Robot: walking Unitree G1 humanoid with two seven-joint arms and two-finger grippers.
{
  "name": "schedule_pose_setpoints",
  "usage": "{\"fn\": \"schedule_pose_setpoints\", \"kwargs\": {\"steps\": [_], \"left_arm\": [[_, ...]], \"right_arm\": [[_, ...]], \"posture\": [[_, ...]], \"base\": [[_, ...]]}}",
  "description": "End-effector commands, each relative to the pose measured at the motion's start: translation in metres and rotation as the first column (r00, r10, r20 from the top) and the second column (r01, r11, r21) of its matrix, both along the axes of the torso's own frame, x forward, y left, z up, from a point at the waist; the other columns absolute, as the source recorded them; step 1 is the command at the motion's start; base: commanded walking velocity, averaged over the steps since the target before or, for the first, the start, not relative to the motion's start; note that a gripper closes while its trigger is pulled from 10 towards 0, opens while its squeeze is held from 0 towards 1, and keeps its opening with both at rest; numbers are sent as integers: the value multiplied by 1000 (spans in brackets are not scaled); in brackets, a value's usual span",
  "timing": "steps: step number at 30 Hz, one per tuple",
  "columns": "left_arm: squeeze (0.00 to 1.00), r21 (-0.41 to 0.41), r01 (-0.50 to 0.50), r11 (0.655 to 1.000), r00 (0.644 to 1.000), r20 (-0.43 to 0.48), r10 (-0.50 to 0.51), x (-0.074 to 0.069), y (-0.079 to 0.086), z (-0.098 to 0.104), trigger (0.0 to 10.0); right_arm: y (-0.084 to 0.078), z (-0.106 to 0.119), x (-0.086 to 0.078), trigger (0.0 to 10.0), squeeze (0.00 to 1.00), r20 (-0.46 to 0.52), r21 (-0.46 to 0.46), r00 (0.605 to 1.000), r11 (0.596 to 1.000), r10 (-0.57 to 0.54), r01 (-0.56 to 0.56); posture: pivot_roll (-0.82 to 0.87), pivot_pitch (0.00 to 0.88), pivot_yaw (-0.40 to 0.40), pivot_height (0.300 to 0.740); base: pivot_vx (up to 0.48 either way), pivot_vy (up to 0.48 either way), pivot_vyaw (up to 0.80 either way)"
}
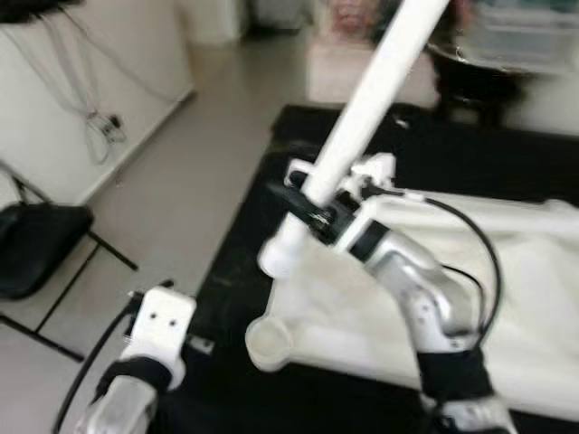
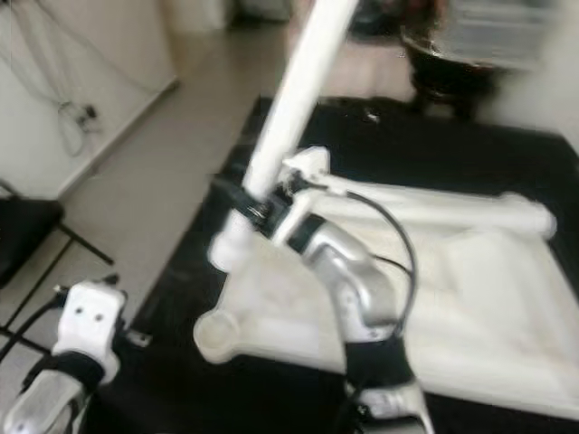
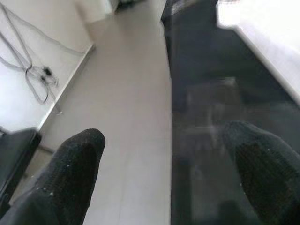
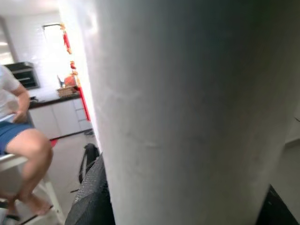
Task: Building children table
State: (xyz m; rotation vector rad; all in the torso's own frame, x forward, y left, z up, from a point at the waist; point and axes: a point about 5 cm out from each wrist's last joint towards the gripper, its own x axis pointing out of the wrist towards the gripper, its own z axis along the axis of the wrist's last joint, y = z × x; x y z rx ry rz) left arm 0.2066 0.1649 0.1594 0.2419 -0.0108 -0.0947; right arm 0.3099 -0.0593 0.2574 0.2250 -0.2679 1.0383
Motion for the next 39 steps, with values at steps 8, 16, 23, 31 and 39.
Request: {"fn": "schedule_pose_setpoints", "kwargs": {"steps": [8,16,23,31,39], "left_arm": [[0,-18,24,1000,999,-39,-24,-7,-3,-5,10000],[0,-114,179,977,971,-139,-194,-27,-20,-11,10000],[0,-99,214,972,949,-213,-231,-45,-23,-19,10000],[0,-7,88,996,976,-201,-88,-41,-10,-18,10000],[0,-80,150,986,966,-202,-163,-50,-19,-12,10000]], "right_arm": [[-12,-6,-2,10000,0,-13,-13,1000,1000,-1,1],[-16,-10,-3,10000,0,-21,-46,999,999,27,-28],[-20,-20,-12,10000,0,-43,-109,984,978,174,-178],[-12,-22,-13,10000,0,-53,-111,978,972,202,-207],[-13,-22,-13,10000,0,-61,-108,962,956,268,-273]], "posture": [[32,154,-29,740],[30,151,-32,740],[40,162,-39,740],[46,182,-46,740],[46,226,-48,740]], "base": [[0,0,0],[0,0,0],[0,0,0],[0,238,0],[0,239,0]]}}
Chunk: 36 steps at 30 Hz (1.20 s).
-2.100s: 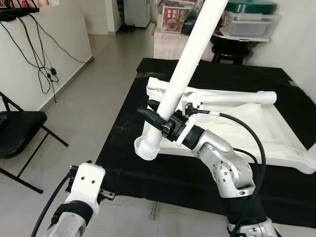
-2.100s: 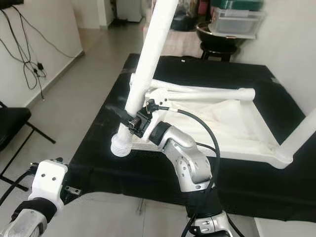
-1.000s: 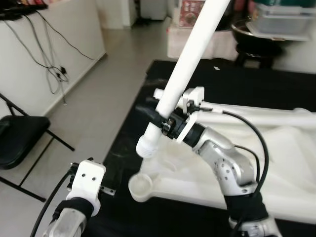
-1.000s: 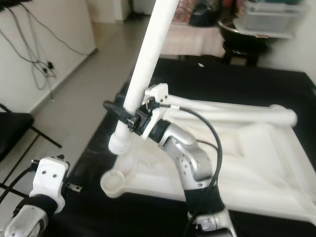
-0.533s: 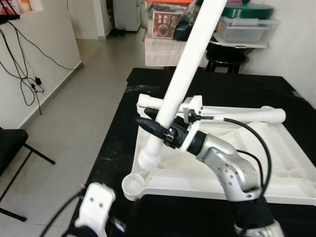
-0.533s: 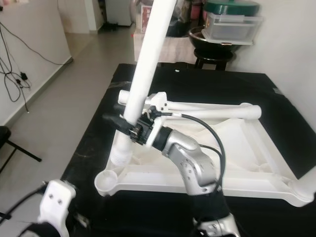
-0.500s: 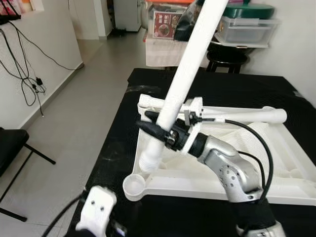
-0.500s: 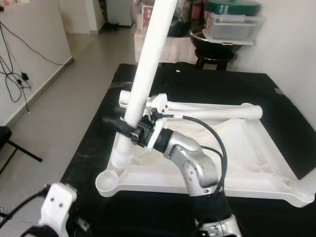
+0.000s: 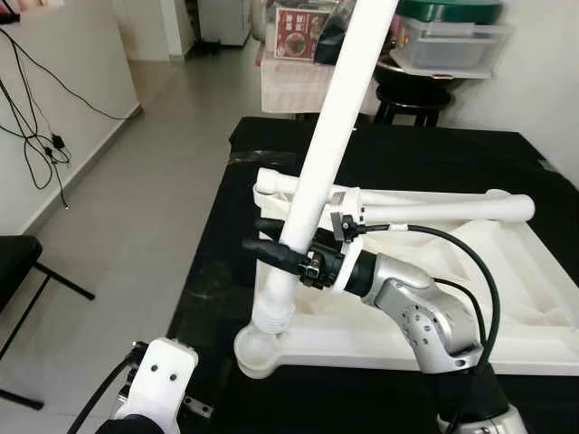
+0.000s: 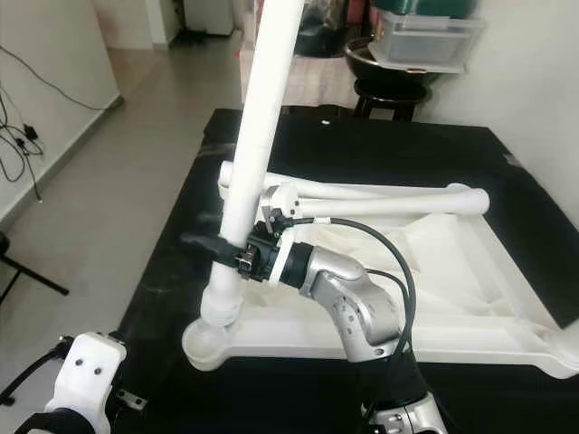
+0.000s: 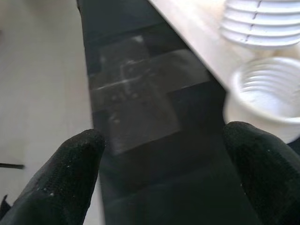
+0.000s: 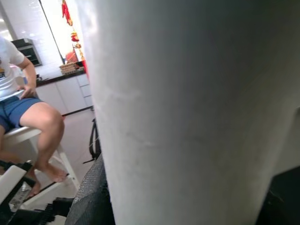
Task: Building children table
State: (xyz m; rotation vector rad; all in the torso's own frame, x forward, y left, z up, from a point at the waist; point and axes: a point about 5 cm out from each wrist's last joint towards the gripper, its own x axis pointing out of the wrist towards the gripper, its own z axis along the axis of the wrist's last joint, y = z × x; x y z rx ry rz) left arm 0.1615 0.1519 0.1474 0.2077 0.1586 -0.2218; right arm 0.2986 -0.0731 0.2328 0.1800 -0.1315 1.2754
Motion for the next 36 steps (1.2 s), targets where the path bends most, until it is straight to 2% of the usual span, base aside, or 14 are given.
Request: {"fn": "schedule_pose_setpoints", "kwargs": {"steps": [1,2,4,15,22,25,28,31,36], "left_arm": [[0,-43,48,998,998,-26,-50,-5,-6,0,10000],[0,-100,155,983,986,-45,-160,-12,-18,2,10000],[0,-113,199,973,977,-50,-206,-15,-23,3,10000],[0,-95,197,976,979,-34,-201,-13,-21,5,10000],[0,-114,272,955,959,-51,-279,-18,-26,7,10000],[0,-92,304,948,950,-49,-309,-19,-29,8,10000],[0,-97,295,951,954,-34,-299,-18,-29,10,10000],[0,-107,220,970,974,-37,-225,-13,-23,10,10000],[0,-93,180,979,983,-32,-183,-10,-19,10,10000]], "right_arm": [[1,3,-2,10000,0,6,4,999,999,39,-39],[-2,4,-5,10000,0,17,3,996,996,84,-84],[-4,5,-7,10000,0,21,4,994,994,109,-109],[-8,6,-11,10000,0,20,-2,991,991,136,-136],[-19,7,-11,10000,0,17,4,991,991,135,-135],[-24,7,-10,10000,0,26,-2,993,993,117,-117],[-25,7,-10,10000,0,27,-3,993,994,112,-112],[-26,7,-10,10000,0,33,-8,994,994,107,-107],[-24,7,-11,10000,0,43,-21,992,993,117,-116]], "posture": [[46,226,-48,740],[43,237,-48,740],[43,237,-48,740],[38,236,-40,740],[39,230,-38,740],[39,237,-30,740],[39,238,-29,740],[42,239,-23,740],[42,244,-19,740]], "base": [[0,0,0],[0,0,0],[0,0,0],[0,0,0],[0,0,0],[0,-480,0],[0,-480,0],[0,0,0],[0,0,0]]}}
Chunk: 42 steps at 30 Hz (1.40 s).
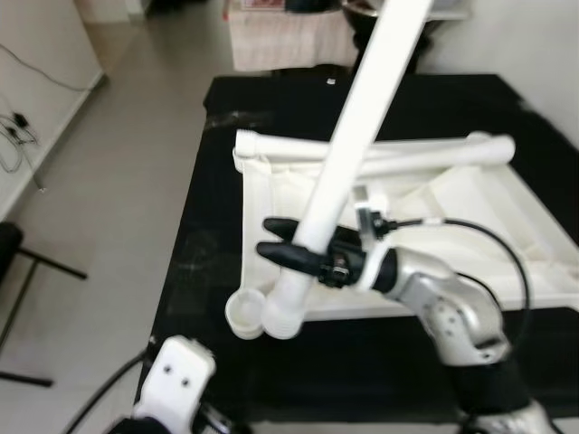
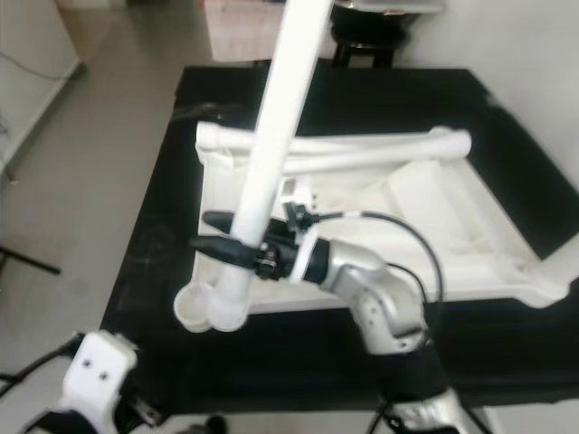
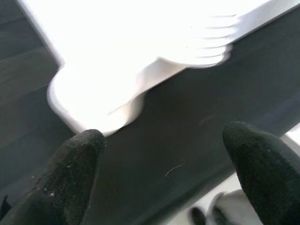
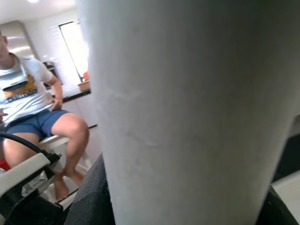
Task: Building children table
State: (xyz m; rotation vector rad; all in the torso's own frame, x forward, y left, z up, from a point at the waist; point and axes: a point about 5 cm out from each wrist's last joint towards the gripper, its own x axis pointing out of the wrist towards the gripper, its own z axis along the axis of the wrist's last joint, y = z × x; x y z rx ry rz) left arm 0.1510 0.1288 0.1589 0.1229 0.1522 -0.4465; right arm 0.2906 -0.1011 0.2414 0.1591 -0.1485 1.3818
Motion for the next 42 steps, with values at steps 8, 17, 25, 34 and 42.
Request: {"fn": "schedule_pose_setpoints", "kwargs": {"steps": [8,17,25,34,42], "left_arm": [[0,32,-77,996,997,-17,78,3,9,-3,10000],[0,30,-89,996,996,-2,89,5,10,-1,10000],[0,43,-125,991,992,22,125,8,13,0,10000],[0,79,-136,988,990,42,133,5,11,-1,10000],[0,125,-61,990,998,39,57,0,5,-5,10000]], "right_arm": [[21,0,-4,10000,0,28,5,1000,1000,-9,9],[27,4,-8,10000,0,50,24,999,1000,-19,18],[37,14,-16,10000,0,103,20,995,1000,0,-2],[49,7,-19,10000,0,177,-17,984,999,-25,28],[38,13,-13,10000,0,193,-41,981,999,-11,19]], "posture": [[46,253,-22,740],[46,256,-19,740],[46,253,-17,740],[52,246,-21,740],[52,241,-20,740]], "base": [[0,299,0],[0,128,0],[0,0,0],[0,0,444],[0,0,400]]}}
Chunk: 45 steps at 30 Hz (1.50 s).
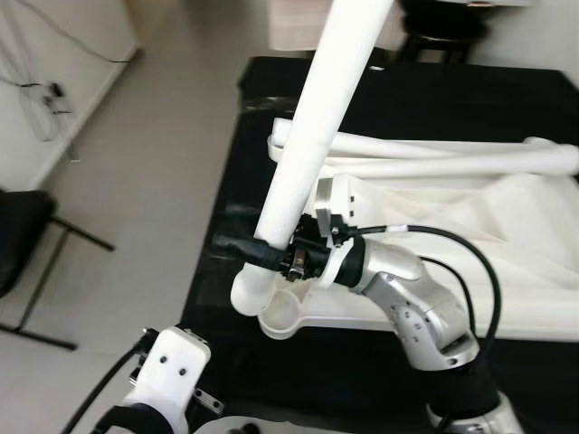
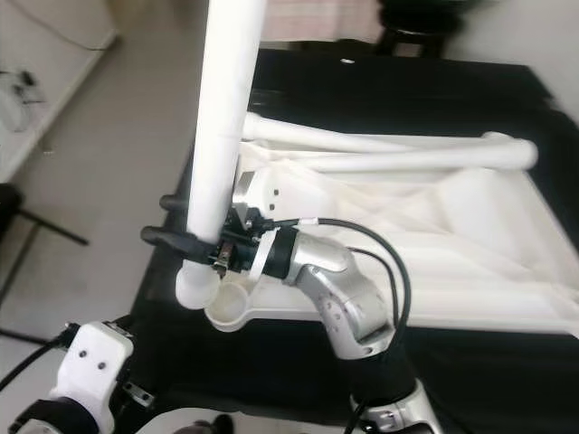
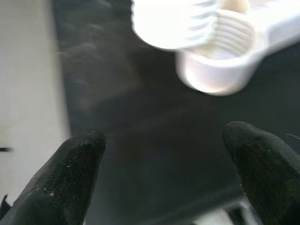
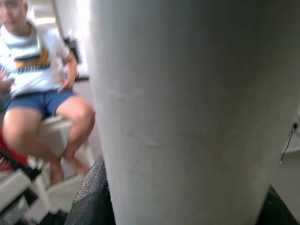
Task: Building children table
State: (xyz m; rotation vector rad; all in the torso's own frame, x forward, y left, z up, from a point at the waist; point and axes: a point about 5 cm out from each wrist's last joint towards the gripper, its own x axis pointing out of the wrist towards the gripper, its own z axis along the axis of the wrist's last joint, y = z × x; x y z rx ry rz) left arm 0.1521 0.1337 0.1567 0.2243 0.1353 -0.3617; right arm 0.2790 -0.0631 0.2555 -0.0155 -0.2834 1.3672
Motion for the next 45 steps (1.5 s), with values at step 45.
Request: {"fn": "schedule_pose_setpoints", "kwargs": {"steps": [45], "left_arm": [[0,-78,135,988,988,84,-128,-1,-13,5,10000]], "right_arm": [[18,-3,7,10000,0,28,-220,942,921,335,-321]], "posture": [[57,305,-32,740]], "base": [[0,0,0]]}}
